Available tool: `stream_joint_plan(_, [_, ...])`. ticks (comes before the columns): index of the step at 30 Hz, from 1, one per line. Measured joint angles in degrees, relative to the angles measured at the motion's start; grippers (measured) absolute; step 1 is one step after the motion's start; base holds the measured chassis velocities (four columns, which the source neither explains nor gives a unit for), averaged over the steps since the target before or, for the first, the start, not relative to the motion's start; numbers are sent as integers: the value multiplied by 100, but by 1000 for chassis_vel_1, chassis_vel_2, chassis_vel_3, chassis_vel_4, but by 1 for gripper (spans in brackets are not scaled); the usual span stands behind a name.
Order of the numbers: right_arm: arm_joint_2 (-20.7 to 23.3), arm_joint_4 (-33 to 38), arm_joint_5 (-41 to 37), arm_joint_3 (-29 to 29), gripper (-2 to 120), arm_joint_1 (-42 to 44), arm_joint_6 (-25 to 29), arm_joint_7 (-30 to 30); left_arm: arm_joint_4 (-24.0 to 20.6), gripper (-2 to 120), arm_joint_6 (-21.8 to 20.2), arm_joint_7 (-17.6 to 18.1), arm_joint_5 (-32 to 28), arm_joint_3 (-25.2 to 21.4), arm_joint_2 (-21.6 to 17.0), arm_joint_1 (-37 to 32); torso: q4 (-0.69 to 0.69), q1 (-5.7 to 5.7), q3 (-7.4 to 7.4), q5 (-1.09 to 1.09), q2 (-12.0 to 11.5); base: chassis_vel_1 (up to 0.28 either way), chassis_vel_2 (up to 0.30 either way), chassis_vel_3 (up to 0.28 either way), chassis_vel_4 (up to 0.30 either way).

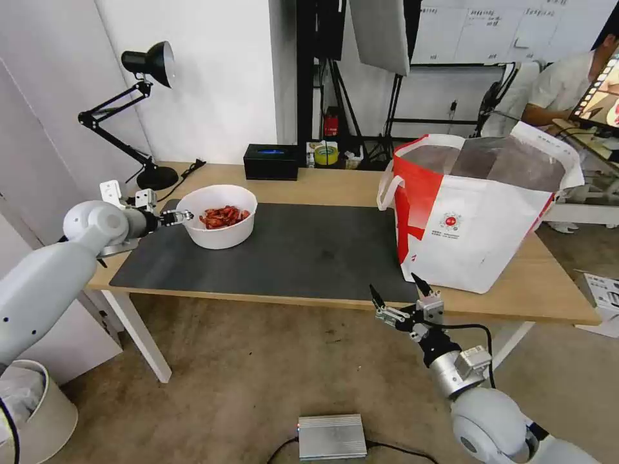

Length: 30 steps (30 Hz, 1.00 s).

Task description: Pick up the trash from the table and place it into the takeout bag.

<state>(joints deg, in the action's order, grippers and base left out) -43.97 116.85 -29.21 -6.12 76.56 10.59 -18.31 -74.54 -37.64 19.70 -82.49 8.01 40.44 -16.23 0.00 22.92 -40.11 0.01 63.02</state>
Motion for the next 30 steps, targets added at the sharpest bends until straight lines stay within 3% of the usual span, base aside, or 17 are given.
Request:
stream_joint_plan(16, [0,0,0,0,100,0,0,0,485,97,33,157,271,368,339,292,0,0,1,1,0,0,0,0,0])
stream_joint_plan(30, [0,0,0,0,100,0,0,0,400,43,39,226,483,648,360,403,1,0,0,-1,0,0,0,0,0])
